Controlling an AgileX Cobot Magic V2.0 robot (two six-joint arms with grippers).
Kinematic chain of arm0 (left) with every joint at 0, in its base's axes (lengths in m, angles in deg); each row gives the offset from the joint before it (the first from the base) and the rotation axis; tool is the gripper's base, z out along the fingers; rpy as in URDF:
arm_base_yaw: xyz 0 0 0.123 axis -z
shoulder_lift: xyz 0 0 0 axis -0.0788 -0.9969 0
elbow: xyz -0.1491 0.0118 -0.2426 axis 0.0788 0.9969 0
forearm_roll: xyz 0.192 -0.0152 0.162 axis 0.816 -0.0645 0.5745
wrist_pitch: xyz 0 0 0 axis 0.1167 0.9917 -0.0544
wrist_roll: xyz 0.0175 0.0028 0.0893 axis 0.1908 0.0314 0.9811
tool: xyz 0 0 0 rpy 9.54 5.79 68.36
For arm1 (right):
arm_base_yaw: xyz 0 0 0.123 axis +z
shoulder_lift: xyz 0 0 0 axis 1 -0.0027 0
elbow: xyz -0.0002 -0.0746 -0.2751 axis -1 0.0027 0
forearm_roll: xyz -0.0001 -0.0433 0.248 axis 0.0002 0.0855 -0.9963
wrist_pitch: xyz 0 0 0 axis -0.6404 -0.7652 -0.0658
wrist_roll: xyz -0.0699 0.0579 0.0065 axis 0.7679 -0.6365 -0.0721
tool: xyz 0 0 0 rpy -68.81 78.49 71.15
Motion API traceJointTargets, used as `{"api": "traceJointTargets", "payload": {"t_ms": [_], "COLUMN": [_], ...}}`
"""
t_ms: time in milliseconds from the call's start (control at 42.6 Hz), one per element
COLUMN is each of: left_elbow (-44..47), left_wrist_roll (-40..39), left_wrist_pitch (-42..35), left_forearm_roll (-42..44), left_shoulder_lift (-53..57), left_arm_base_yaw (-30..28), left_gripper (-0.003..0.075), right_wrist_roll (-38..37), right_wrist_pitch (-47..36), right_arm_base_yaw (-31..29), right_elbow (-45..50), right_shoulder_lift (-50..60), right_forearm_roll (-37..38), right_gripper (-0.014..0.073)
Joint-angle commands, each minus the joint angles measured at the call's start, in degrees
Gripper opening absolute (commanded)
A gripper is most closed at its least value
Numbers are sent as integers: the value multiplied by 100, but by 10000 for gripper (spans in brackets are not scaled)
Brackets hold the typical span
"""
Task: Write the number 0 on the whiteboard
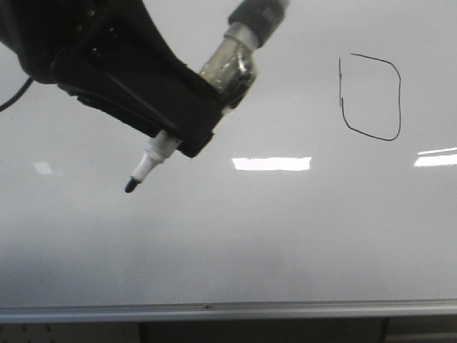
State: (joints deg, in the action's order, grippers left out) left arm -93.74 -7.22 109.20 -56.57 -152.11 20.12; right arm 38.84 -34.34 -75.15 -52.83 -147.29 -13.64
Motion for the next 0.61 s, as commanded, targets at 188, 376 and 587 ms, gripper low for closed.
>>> {"api": "traceJointTargets", "payload": {"t_ms": [188, 376, 587], "left_elbow": [-139, -139, -139], "left_wrist_roll": [-1812, -3423, -4694], "left_wrist_pitch": [-1288, -2080, -2787], "left_forearm_roll": [1209, 2792, 3991], "left_shoulder_lift": [201, 201, 188], "left_arm_base_yaw": [-1450, -2151, -2434], "left_gripper": [-19, -19, -19], "right_wrist_roll": [104, 104, 104], "right_wrist_pitch": [-2171, -3213, -3514], "right_arm_base_yaw": [2, 2, 2], "right_elbow": [673, 1770, 2812], "right_shoulder_lift": [1699, 2711, 3613], "right_forearm_roll": [599, 681, 681], "right_gripper": [465, 465, 342]}}
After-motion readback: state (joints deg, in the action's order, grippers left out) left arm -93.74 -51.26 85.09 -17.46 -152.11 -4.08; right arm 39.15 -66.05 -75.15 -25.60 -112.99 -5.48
